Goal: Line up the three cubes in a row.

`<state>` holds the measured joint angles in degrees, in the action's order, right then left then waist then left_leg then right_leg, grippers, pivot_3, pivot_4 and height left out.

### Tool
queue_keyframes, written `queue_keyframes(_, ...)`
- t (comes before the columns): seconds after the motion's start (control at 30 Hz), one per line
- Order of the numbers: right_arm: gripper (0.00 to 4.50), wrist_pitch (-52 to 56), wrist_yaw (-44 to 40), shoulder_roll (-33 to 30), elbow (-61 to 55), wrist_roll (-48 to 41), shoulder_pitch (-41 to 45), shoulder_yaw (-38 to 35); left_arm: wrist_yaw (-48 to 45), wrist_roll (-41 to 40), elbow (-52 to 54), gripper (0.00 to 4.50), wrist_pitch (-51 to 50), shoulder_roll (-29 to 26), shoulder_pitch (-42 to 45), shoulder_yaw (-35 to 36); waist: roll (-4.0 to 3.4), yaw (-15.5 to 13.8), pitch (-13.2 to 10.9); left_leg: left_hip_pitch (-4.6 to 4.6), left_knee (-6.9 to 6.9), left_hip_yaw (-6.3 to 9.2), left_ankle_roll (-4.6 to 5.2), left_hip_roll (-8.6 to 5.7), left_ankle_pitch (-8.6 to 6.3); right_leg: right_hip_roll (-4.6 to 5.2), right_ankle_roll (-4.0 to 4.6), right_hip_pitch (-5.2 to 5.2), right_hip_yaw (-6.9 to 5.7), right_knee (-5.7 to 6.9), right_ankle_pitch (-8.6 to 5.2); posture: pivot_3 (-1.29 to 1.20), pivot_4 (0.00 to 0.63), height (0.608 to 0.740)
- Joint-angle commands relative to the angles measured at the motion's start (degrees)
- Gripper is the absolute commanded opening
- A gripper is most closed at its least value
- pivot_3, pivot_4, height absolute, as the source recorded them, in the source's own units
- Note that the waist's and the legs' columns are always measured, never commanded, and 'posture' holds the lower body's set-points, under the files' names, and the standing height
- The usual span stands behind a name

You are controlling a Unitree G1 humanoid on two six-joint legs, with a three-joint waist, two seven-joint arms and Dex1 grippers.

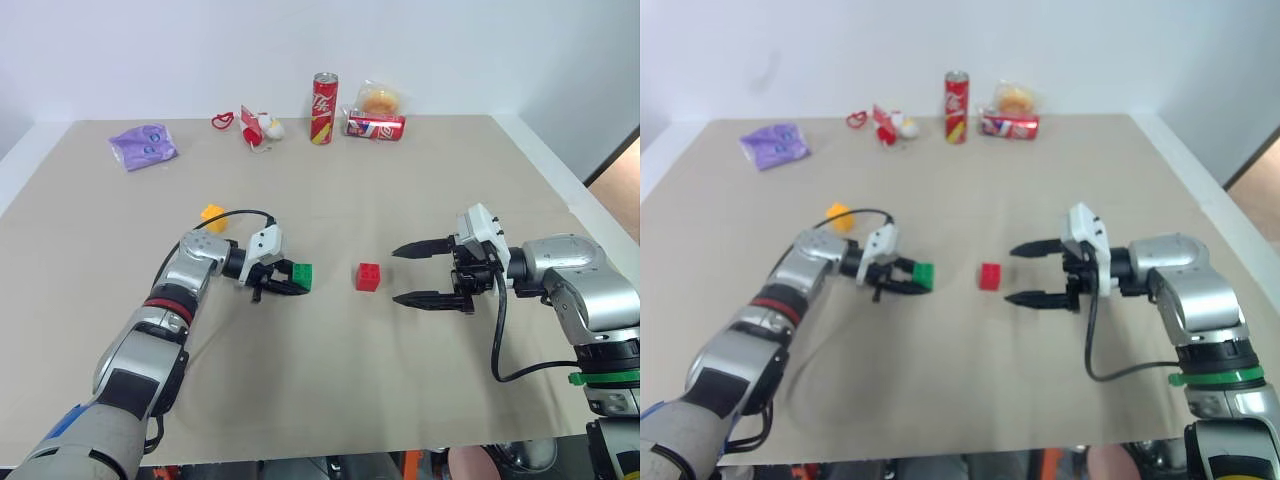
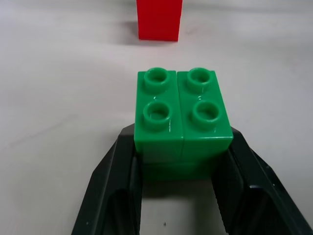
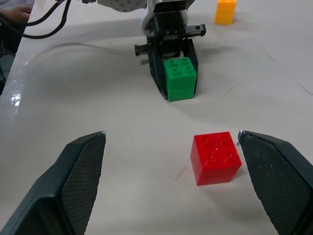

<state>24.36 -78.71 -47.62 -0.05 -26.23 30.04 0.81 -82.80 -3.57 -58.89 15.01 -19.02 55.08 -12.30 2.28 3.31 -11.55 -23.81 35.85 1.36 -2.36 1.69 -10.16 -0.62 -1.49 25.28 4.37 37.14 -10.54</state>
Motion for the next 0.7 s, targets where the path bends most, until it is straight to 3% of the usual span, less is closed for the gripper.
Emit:
queue_keyframes(0.03,4.5,0.3,0.8,-0.5,-2.8,-1.6,0.2,-2.4,1.3,2.0,-1.9,1.33,1.7,0.3,1.4,0.0,0.0,0.0,0.0,0.0,0.02,0.0,0.0,0.0,0.0,0.0,0.02,-0.01,0.0,0.0,-0.01,0.0,0.15,0.74)
queue_keyframes(0.7,4.5,-0.3,1.0,0.7,-0.8,-0.8,3.7,-0.4,2.8,2.5,-4.9,1.33,0.6,5.4,3.7,2.5,0.0,-0.6,0.0,-0.37,0.55,0.16,0.07,-0.11,-0.03,0.0,-0.1,-0.02,0.03,0.0,0.06,0.0,0.15,0.74)
